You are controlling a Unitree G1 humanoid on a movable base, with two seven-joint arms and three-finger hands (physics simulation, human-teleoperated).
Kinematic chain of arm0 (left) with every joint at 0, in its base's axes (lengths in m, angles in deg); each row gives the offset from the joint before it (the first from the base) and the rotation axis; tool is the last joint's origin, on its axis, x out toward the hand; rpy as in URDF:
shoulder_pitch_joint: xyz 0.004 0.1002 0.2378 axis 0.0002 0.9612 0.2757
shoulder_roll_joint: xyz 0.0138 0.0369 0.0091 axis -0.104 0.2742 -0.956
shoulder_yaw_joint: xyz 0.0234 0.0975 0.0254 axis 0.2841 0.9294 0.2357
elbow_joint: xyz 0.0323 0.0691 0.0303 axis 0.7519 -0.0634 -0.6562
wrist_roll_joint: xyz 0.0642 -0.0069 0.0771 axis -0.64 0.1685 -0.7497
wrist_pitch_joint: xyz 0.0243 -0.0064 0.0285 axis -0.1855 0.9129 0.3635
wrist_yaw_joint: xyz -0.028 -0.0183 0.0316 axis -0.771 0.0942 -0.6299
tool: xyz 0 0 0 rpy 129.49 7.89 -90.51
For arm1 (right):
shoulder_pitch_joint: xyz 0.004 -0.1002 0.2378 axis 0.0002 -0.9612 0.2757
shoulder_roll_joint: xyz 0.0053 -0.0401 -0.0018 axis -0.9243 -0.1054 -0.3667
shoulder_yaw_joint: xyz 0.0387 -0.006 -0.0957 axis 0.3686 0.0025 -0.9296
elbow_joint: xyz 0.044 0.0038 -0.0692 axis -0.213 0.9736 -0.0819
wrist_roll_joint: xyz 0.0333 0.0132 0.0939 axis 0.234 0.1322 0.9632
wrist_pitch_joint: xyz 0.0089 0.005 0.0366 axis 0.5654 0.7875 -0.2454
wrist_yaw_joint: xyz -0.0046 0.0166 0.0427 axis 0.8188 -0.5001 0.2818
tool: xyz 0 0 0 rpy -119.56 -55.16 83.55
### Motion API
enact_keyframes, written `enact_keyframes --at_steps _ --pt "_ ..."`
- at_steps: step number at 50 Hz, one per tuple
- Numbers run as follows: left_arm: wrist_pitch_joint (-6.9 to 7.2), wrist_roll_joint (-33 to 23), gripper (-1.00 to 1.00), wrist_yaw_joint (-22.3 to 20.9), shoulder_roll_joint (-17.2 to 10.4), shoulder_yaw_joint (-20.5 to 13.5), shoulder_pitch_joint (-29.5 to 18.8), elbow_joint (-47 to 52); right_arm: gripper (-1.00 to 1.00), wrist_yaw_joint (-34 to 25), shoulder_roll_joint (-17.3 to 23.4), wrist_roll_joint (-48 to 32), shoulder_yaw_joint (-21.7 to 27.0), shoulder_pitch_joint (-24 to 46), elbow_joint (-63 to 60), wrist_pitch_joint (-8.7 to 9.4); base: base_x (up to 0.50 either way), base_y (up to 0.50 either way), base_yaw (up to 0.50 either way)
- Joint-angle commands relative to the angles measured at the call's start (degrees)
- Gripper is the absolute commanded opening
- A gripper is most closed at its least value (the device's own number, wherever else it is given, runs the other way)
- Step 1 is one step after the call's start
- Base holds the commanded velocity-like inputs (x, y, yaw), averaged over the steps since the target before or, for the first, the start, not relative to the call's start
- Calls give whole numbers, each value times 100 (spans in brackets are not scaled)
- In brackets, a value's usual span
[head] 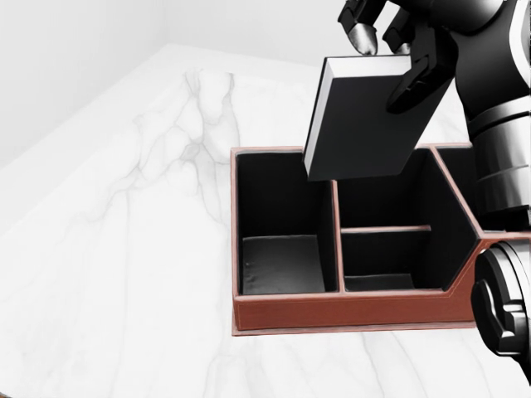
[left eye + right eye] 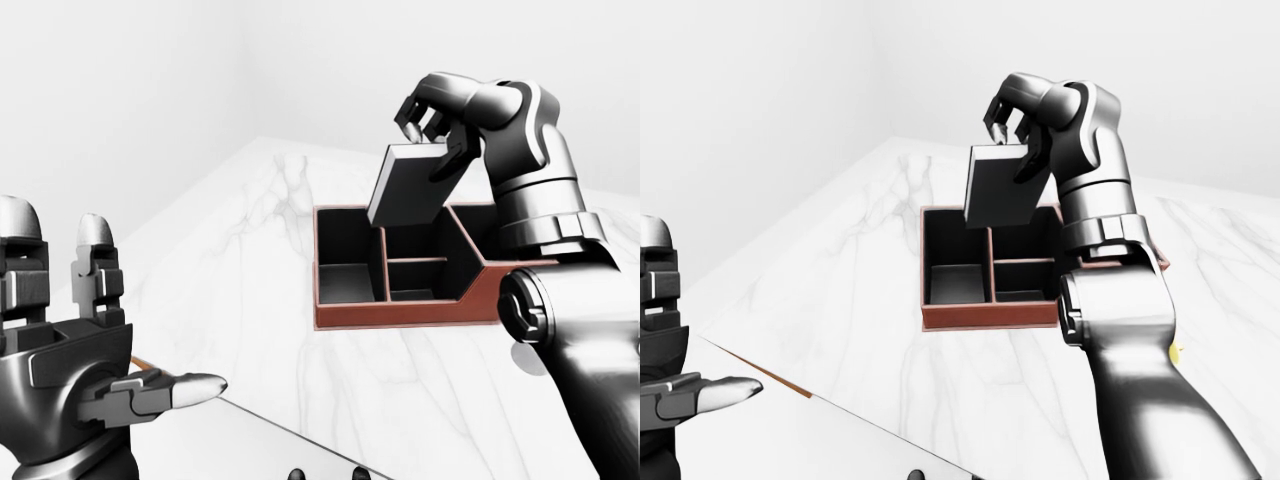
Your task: Pick up the book and place it in the front compartment of the caddy.
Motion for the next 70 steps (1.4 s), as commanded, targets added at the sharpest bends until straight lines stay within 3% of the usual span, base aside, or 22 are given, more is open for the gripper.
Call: enact_keyframes --at_steps 1,8,28,70 --pt "0 -350 100 62 26 215 -182 -669 -100 1 15 194 5 533 1297 0 0 0 0" --pt "0 -377 100 32 39 242 -152 -681 -100 87 -33 121 -58 437 1422 0 0 0 0" --pt "0 -434 100 -27 65 299 -110 -767 -100 1605 -62 -322 -155 336 1702 0 0 0 0" --pt "0 -451 100 -39 57 340 -76 -830 -100 3012 8 -802 -176 199 2424 0 0 0 0"
